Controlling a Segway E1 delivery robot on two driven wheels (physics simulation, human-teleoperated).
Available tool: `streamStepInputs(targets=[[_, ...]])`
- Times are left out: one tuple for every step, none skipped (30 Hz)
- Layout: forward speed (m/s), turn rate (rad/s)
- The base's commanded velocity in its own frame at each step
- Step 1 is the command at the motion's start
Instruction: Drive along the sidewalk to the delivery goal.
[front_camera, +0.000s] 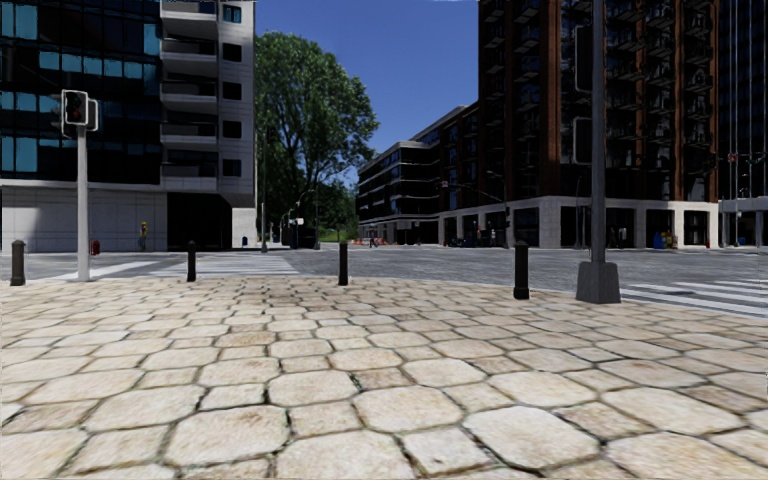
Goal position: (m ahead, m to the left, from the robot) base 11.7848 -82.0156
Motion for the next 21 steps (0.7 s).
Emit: streamStepInputs(targets=[[1.89,-0.58],[1.89,-0.58],[1.89,-0.58],[1.89,-0.58],[1.89,-0.58],[1.89,-0.58],[1.89,-0.58],[1.89,-0.58],[1.89,-0.58],[1.89,-0.58],[1.89,-0.58],[1.89,-0.58],[1.90,-0.58],[1.90,-0.58],[1.90,-0.58],[1.90,-0.58],[1.90,-0.58],[1.90,-0.58],[1.90,-0.58],[1.90,-0.58],[1.90,-0.58]])
